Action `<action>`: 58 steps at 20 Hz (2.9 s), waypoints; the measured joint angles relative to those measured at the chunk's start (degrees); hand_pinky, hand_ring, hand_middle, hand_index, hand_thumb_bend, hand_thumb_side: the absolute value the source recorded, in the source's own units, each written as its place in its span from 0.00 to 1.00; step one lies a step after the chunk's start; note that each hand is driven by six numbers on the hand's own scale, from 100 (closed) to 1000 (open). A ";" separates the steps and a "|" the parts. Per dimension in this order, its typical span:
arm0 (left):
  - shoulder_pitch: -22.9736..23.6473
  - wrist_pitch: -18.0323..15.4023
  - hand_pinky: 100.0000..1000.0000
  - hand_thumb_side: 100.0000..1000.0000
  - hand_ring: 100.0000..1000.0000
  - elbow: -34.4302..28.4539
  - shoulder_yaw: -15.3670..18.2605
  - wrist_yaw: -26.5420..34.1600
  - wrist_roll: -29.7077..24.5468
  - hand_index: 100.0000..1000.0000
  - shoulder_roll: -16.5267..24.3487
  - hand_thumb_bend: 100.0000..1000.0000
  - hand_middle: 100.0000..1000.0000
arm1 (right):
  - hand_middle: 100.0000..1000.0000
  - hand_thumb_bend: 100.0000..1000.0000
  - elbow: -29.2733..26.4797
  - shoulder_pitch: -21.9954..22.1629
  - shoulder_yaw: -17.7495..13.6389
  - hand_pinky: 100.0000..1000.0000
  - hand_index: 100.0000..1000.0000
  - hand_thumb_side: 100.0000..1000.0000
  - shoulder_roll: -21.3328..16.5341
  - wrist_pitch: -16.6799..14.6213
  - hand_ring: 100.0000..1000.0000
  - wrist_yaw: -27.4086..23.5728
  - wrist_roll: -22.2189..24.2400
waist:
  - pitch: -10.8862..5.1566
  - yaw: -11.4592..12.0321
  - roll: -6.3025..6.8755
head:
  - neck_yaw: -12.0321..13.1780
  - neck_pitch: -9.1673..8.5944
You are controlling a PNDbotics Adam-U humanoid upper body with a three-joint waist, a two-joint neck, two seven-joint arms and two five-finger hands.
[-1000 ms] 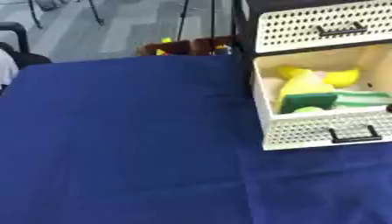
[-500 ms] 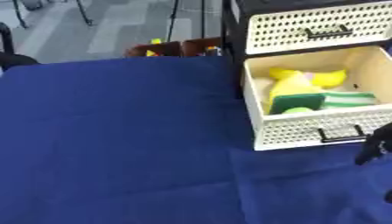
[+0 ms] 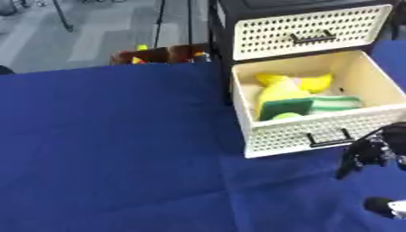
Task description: Pick up objects from table and place into drawer.
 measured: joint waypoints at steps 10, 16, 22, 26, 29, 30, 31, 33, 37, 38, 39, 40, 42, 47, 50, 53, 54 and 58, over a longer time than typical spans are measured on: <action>0.42 0.64 0.36 0.96 0.53 0.00 -0.02 0.29 -0.63 0.73 -1.21 0.13 0.57 | 0.63 0.02 0.00 -1.62 1.29 0.38 0.81 1.00 1.88 8.25 0.61 -3.00 2.75 | 0.67 0.89 0.36 | -1.30 -0.82; 0.69 0.84 0.36 0.96 0.53 0.00 -0.02 0.32 -0.78 0.72 -1.73 0.14 0.57 | 0.67 0.01 0.00 -2.04 1.08 0.40 0.83 1.00 2.50 13.30 0.64 -3.22 2.59 | 0.95 1.33 0.36 | -1.74 -1.42; 0.82 0.95 0.36 0.96 0.53 0.00 0.00 0.33 -0.67 0.72 -1.91 0.14 0.57 | 0.69 0.00 0.00 -1.87 0.57 0.41 0.84 1.00 3.03 18.42 0.65 -2.75 2.72 | 1.44 2.00 0.37 | -1.90 -1.77; 0.85 1.06 0.36 0.96 0.53 0.00 0.01 0.33 -0.53 0.72 -2.28 0.14 0.57 | 0.72 0.00 0.00 -1.52 0.53 0.42 0.85 1.00 3.53 21.74 0.68 -1.81 3.02 | 1.79 2.33 0.37 | -1.92 -1.82; 0.85 1.03 0.36 0.96 0.53 0.00 0.03 0.33 -0.50 0.72 -2.55 0.14 0.57 | 0.74 0.00 0.04 -1.55 0.53 0.45 0.86 1.00 3.66 24.34 0.70 -0.87 3.22 | 1.99 2.63 0.37 | -1.97 -2.25; 0.85 1.03 0.36 0.96 0.53 0.00 0.03 0.33 -0.49 0.72 -2.73 0.14 0.57 | 0.75 0.00 0.13 -1.64 0.53 0.46 0.87 1.00 3.88 25.18 0.71 -0.69 3.23 | 1.99 2.74 0.37 | -1.99 -2.31; 0.86 1.03 0.36 0.96 0.53 0.00 0.03 0.33 -0.49 0.72 -2.75 0.14 0.57 | 0.75 0.00 0.45 -1.95 0.54 0.47 0.87 1.00 4.14 26.01 0.72 -0.63 3.21 | 2.01 2.80 0.37 | -2.03 -2.45; 0.89 1.04 0.36 0.96 0.53 0.00 0.03 0.34 -0.48 0.72 -2.77 0.14 0.57 | 0.76 0.00 1.42 -2.72 0.55 0.48 0.87 1.00 4.56 27.70 0.72 -0.56 2.98 | 2.08 2.96 0.37 | -2.18 -2.73; 0.99 1.12 0.36 0.96 0.53 0.00 0.04 0.34 -0.41 0.72 -3.13 0.14 0.57 | 0.76 0.00 2.72 -4.26 0.59 0.48 0.87 1.00 5.14 31.01 0.73 -0.25 2.17 | 2.16 3.15 0.35 | -2.25 -2.99; 1.01 1.12 0.36 0.96 0.53 0.00 0.04 0.34 -0.40 0.72 -3.25 0.14 0.57 | 0.76 0.00 2.88 -4.60 0.62 0.48 0.87 1.00 5.24 31.84 0.73 -0.23 1.99 | 2.18 3.16 0.35 | -2.34 -3.16; 1.03 1.13 0.36 0.96 0.53 0.00 0.04 0.34 -0.40 0.72 -3.25 0.14 0.57 | 0.76 0.00 2.91 -4.83 0.67 0.48 0.87 1.00 5.32 32.69 0.73 -0.23 1.86 | 2.24 3.17 0.34 | -2.48 -3.25; 1.06 1.13 0.36 0.96 0.53 0.00 0.04 0.35 -0.39 0.72 -3.26 0.14 0.57 | 0.76 0.00 2.94 -5.13 0.81 0.48 0.87 1.00 5.41 33.54 0.73 -0.23 1.75 | 2.29 3.19 0.32 | -2.63 -3.28; 1.07 1.14 0.36 0.96 0.54 0.00 0.04 0.37 -0.39 0.72 -3.27 0.14 0.57 | 0.76 0.00 3.18 -5.80 1.06 0.48 0.87 1.00 5.52 35.21 0.73 -0.24 1.68 | 2.30 3.31 0.30 | -2.80 -3.38; 1.13 1.32 0.37 0.97 0.54 0.00 0.04 0.53 -0.57 0.72 -3.73 0.14 0.57 | 0.77 0.00 3.70 -8.00 1.79 0.49 0.88 1.00 5.91 39.44 0.74 -0.47 1.86 | 2.66 3.75 0.13 | -3.24 -3.85; 1.16 1.37 0.37 0.97 0.54 0.00 0.04 0.66 -0.69 0.72 -3.76 0.13 0.57 | 0.78 0.00 4.28 -9.28 2.25 0.49 0.88 1.00 6.24 41.26 0.74 -0.48 2.04 | 2.90 4.03 0.04 | -3.47 -4.31; 1.16 1.43 0.37 0.97 0.54 0.00 0.04 0.82 -0.96 0.72 -3.82 0.13 0.57 | 0.78 0.01 5.13 -10.49 2.50 0.50 0.88 1.00 6.67 41.97 0.75 -0.43 2.17 | 3.10 4.10 0.01 | -3.52 -4.54; 1.16 1.47 0.37 0.97 0.54 0.00 0.04 0.85 -1.05 0.72 -3.94 0.13 0.57 | 0.79 0.02 5.62 -10.91 2.53 0.51 0.88 1.00 6.74 42.08 0.75 -0.29 2.14 | 3.18 4.16 0.00 | -3.53 -4.69; 1.16 1.44 0.37 0.97 0.54 0.00 0.04 1.07 -1.46 0.72 -4.25 0.12 0.57 | 0.79 0.03 7.43 -12.70 2.70 0.51 0.88 1.00 7.25 41.90 0.76 0.32 1.77 | 3.40 4.49 0.00 | -3.53 -4.77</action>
